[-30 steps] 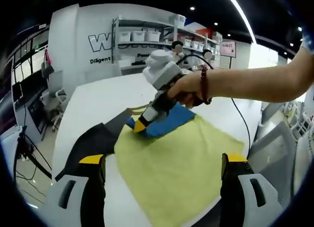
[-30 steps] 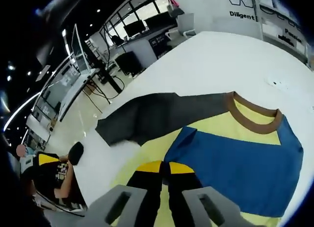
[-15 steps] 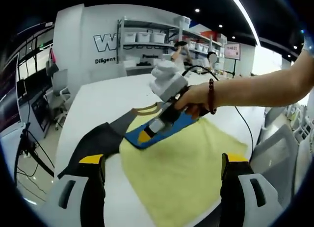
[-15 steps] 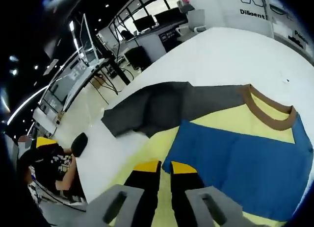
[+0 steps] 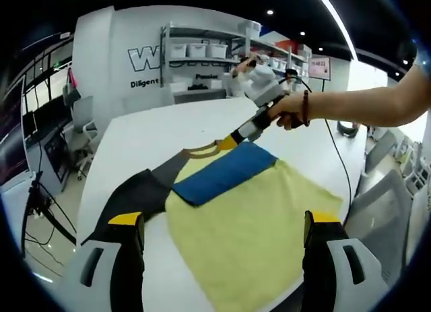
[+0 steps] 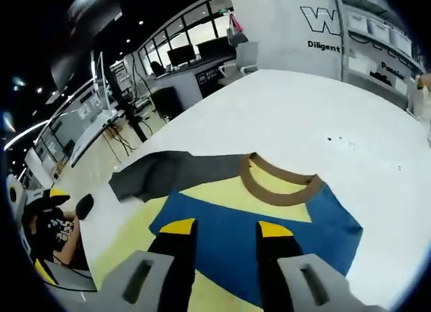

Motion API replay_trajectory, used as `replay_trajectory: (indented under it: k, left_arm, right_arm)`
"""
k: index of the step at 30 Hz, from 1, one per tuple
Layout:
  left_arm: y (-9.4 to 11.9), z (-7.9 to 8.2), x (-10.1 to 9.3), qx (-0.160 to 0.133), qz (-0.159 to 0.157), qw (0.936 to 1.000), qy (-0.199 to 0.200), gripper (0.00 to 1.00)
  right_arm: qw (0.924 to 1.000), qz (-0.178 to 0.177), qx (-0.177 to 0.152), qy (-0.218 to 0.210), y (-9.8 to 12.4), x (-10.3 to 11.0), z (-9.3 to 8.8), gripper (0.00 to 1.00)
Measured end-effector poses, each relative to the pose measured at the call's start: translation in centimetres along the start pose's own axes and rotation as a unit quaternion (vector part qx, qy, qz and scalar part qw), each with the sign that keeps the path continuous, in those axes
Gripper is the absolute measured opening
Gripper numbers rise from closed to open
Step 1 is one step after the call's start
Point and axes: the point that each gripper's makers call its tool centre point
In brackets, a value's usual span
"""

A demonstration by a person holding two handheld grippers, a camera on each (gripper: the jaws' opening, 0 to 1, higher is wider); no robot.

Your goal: Fold the garment on the visible template until the final outline fits inside the template.

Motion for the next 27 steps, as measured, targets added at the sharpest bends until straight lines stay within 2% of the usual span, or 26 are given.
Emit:
replay_trajectory:
  k: [6, 11, 15, 21, 27]
  left_arm:
    - [0.3, 0.9, -0.3, -0.022, -0.006, 0.9997, -0.003, 0.99]
    - [0.2, 0.7, 0.3, -0.019, 0.000, 0.9998, 0.000, 0.99]
    - [-0.1, -0.3, 0.9, 0.000, 0.009, 1.0000, 0.002, 0.99]
    - [-0.2, -0.2, 1.0, 0.000, 0.007, 1.0000, 0.003, 0.99]
    - [-0.6, -0.4, 1.5, 0.007, 0.008, 0.9999, 0.003, 0.99]
  right_arm:
    - [0.9986, -0.046, -0.009, -0.023, 1.1, -5.2, -0.4, 0.36]
    - [0.9951, -0.096, -0.002, -0.025, 1.8, -9.6, -1.7, 0.38]
    - [0.9923, -0.122, 0.018, -0.018, 1.8, -11.9, -3.1, 0.39]
    - [0.9863, -0.163, 0.014, -0.015, 1.8, -14.9, -3.6, 0.38]
    - [0.9796, -0.198, 0.026, -0.023, 1.2, -17.4, -4.8, 0.34]
Point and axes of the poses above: the point that each gripper's makers call its tool centre point, and the gripper's own axes: y roughly backward along the fingers, x roughly to its left, z roughly out of its top, and after that the axes turned 5 degrees about -z, right-handed
